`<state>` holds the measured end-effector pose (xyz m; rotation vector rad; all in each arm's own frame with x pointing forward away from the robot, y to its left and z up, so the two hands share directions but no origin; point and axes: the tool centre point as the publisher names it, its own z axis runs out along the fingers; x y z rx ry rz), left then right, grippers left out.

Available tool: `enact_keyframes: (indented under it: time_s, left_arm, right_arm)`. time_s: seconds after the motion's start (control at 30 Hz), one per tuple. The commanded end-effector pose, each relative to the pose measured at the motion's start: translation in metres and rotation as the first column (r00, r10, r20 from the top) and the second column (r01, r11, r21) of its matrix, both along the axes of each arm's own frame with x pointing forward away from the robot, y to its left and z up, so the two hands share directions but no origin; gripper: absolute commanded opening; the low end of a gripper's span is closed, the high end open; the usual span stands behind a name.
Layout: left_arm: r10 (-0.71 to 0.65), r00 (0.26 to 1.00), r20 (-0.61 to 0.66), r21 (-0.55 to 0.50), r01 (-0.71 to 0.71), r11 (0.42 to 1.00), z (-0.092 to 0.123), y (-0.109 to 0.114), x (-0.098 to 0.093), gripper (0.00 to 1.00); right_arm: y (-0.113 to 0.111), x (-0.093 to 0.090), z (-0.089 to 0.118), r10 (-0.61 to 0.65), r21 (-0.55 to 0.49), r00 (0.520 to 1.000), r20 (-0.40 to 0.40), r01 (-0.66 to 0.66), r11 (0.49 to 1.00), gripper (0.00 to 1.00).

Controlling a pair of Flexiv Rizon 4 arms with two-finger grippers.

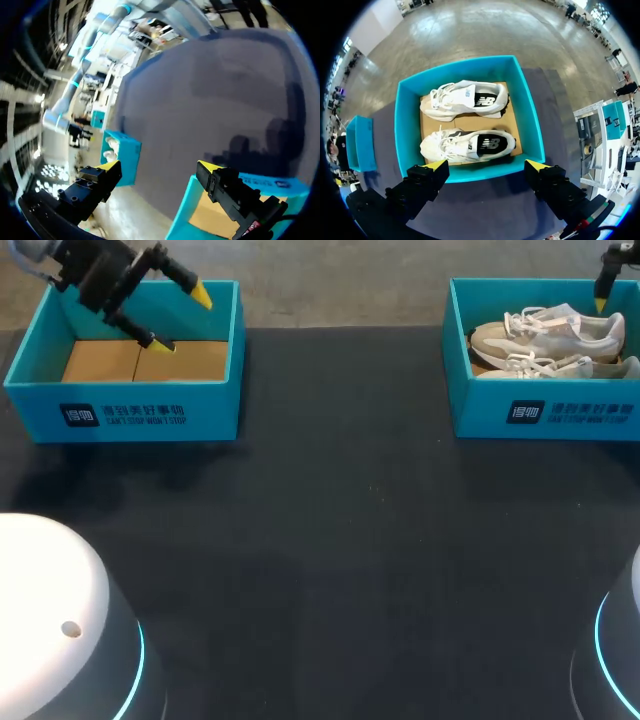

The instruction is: Take the shoe out of the shoebox, open the shoe tongue, remove and reinsert the insole, then place the shoe into the shoebox

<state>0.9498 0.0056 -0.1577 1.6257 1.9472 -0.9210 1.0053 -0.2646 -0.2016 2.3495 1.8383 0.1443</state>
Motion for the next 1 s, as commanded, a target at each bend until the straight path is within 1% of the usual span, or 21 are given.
enact_keyframes:
  time_s: [0.03, 0.07, 0.1, 0.13, 0.83, 0.87, 0.9, 0.97, 1.0]
  left_arm:
    - [0.486, 0.825, -0.289, -0.043, -0.519, 0.854, 0.014, -0.006, 0.009, 1.00]
    - [0.550, 0.740, -0.387, -0.041, -0.610, 0.792, 0.016, -0.005, 0.015, 1.00]
    - [0.611, 0.650, -0.452, -0.047, -0.701, 0.711, 0.018, -0.004, 0.022, 1.00]
    - [0.619, 0.566, -0.544, -0.092, -0.774, 0.627, 0.021, -0.002, 0.029, 1.00]
    - [0.619, 0.566, -0.544, -0.092, -0.774, 0.627, 0.021, -0.002, 0.029, 1.00]
    - [0.635, 0.561, -0.531, -0.090, -0.783, 0.616, 0.022, -0.001, 0.029, 1.00]
    - [0.679, 0.500, -0.537, -0.063, -0.827, 0.559, 0.023, -0.001, 0.032, 1.00]
    - [0.684, 0.491, -0.539, -0.056, -0.832, 0.552, 0.023, -0.002, 0.032, 1.00]
    - [0.748, 0.395, -0.533, -0.007, -0.887, 0.463, 0.026, -0.002, 0.037, 1.00]
  right_arm:
    - [0.000, -0.004, -0.001, -0.001, -0.006, 1.000, 0.028, 0.001, 1.000, 1.00]
    - [0.000, -0.004, -0.001, -0.001, -0.006, 1.000, 0.028, 0.001, 1.000, 1.00]
    - [0.000, -0.004, -0.001, -0.001, -0.006, 1.000, 0.028, 0.001, 1.000, 1.00]
    - [0.000, -0.004, -0.001, -0.001, -0.006, 1.000, 0.028, 0.001, 1.000, 1.00]
    - [0.000, -0.004, -0.001, -0.001, -0.006, 1.000, 0.028, 0.001, 1.000, 1.00]
    - [0.000, -0.004, -0.001, -0.001, -0.006, 1.000, 0.028, 0.001, 1.000, 1.00]
    - [0.000, -0.004, -0.001, -0.001, -0.006, 1.000, 0.028, 0.001, 1.000, 1.00]
    - [0.000, -0.004, -0.001, -0.001, -0.006, 1.000, 0.028, 0.001, 1.000, 1.00]
    - [0.000, -0.004, -0.001, -0.001, -0.006, 1.000, 0.028, 0.001, 1.000, 1.00]
